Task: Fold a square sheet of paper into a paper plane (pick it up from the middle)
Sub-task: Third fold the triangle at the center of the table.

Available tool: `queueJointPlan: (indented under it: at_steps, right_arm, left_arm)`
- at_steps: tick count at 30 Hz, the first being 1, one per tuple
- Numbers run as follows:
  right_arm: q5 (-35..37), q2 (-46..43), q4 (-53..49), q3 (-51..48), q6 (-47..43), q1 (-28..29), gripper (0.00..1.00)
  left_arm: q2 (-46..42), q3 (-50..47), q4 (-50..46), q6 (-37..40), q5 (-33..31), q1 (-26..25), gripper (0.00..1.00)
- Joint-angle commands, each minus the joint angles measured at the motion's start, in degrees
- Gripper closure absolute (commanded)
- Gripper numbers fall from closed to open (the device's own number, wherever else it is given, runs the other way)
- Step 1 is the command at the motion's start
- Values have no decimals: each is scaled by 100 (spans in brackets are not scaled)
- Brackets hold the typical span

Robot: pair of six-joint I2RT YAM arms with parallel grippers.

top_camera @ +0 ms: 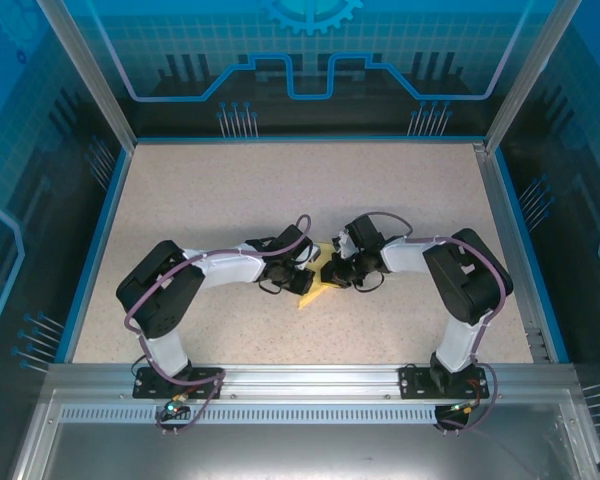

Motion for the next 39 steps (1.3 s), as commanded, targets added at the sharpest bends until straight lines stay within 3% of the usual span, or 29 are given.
queueJointPlan:
  at_steps: [1,3,6,7,11,16,22,30,39]
  right_arm:
    - [455,135,-625,-97,-242,38,88]
    - [490,110,-636,-130,-252,34,88]
    - [482,127,-650,-118,-258,39,88]
    - [485,140,-645,-132,-245,32,88]
    - [486,151,-621,-133,-227,37,88]
    - [525,138,-614,-176,-187,43,88]
    - [526,157,-579,-187,-167,43,88]
    - [539,211,-595,-125,-122,43,87]
    - [539,234,-636,-123,-122,42,87]
  left_arm:
    - [8,56,-281,19,-76,46,92]
    - [-56,106,-319,-25,-88,45,87]
    - [-287,183,-383,-169,-131,62,73]
    - [-390,197,-404,-258,-197,60,64]
    - [-758,211,-530,-749,-243,121,56]
    - [-1193,26,-436,-1485,53,153,63]
    - [-1175,-168,292,-2169,1395,145,83]
    - [-437,-30,317,-2271,2009,136,86]
    - [-48,-46,153,-2083,1947,129,86]
